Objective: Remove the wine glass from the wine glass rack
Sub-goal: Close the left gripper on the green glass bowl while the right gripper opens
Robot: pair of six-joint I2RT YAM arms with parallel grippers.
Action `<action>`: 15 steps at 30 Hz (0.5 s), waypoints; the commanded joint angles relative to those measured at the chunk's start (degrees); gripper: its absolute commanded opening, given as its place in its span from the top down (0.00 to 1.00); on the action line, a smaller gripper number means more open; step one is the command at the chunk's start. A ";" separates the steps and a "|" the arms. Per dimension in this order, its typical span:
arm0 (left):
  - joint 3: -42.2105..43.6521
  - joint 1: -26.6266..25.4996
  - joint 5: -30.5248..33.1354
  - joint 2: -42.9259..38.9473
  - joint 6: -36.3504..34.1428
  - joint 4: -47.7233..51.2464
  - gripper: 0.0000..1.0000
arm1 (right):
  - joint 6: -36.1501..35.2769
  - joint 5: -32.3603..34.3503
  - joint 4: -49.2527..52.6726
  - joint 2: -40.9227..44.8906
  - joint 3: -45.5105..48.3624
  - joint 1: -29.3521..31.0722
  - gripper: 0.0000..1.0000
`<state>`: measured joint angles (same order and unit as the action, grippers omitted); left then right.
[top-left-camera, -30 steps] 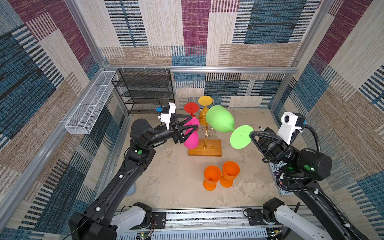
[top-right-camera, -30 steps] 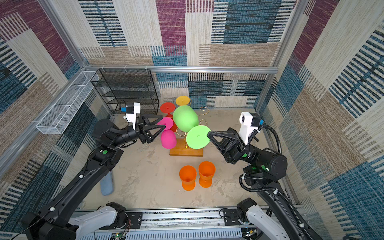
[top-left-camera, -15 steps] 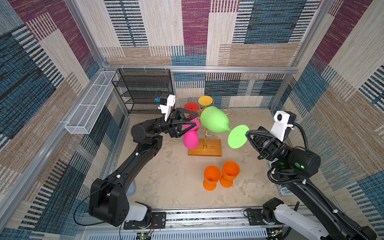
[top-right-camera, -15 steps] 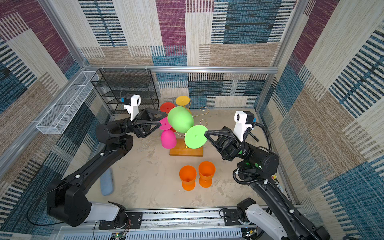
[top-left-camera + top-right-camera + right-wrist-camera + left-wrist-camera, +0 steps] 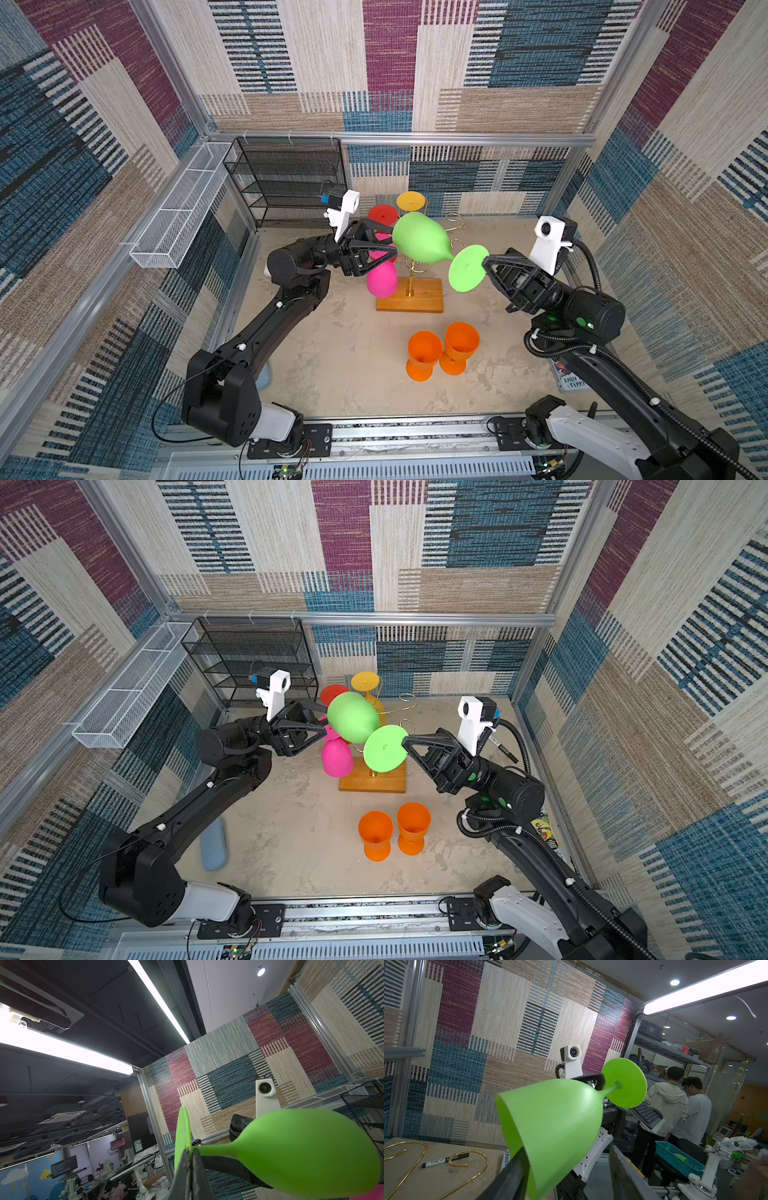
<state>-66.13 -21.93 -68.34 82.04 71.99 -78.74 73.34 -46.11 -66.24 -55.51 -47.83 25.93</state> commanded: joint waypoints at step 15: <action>0.46 -1.62 0.23 -1.79 0.48 -2.08 0.91 | -6.55 1.16 9.27 -0.02 -2.13 0.17 0.88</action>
<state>-66.11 -23.42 -68.79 80.18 73.28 -83.92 70.96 -40.60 -64.05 -55.68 -49.50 25.80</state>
